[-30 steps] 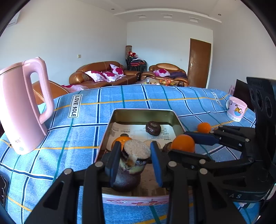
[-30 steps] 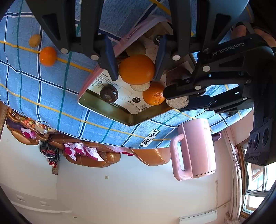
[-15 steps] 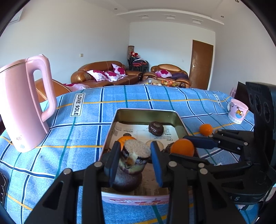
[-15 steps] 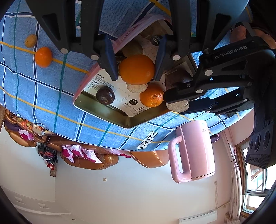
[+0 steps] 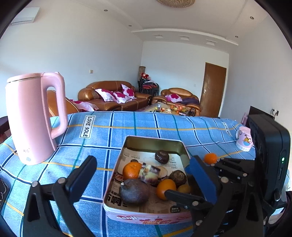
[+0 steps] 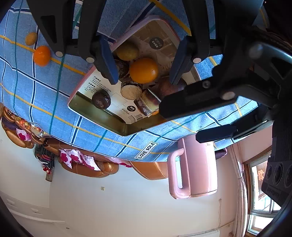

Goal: Organize fruits
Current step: 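Open both tools to release the biscuit and orange, then lift away, then move the left tool to the loose orange while the right tool approaches the yellow-brown fruit, then grasp the small yellow-brown fruit with the right tool while the left tool grasps the orange, then lift the orange and yellow-brown fruit above the bed cover with both tools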

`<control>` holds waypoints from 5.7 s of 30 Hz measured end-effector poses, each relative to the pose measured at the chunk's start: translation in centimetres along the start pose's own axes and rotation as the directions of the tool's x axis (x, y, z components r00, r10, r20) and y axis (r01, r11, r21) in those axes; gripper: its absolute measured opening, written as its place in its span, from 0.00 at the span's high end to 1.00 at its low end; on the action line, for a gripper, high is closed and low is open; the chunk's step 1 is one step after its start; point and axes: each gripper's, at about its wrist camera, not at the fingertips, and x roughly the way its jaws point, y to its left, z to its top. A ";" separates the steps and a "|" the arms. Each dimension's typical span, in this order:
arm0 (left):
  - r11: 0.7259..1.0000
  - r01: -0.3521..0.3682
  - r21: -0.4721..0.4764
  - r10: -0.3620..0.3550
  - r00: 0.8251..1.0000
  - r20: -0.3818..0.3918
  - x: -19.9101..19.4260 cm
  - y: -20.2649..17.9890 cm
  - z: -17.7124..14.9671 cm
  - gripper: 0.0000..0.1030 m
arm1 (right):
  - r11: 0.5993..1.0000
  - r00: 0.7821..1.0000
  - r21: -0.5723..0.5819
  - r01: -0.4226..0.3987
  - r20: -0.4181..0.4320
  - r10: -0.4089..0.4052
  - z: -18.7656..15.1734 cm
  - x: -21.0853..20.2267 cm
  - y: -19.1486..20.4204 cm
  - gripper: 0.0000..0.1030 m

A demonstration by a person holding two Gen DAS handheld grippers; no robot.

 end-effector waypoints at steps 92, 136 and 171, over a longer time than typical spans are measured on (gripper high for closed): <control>0.966 0.243 0.090 -0.165 0.844 -0.511 19.0 -18.5 -1.3 0.65 | 0.796 0.939 0.501 0.340 -0.224 -0.260 -7.5 -4.8 -21.7 0.72; 0.970 0.184 0.158 -0.136 0.952 -0.273 13.7 -18.0 0.2 0.65 | 0.861 0.941 0.393 0.324 -0.040 -0.336 -6.1 -7.8 -18.4 0.72; 0.975 0.160 0.156 -0.133 0.976 -0.171 11.6 -17.6 0.4 0.65 | 0.866 0.916 0.359 0.349 0.063 -0.396 -6.0 -9.6 -17.0 0.72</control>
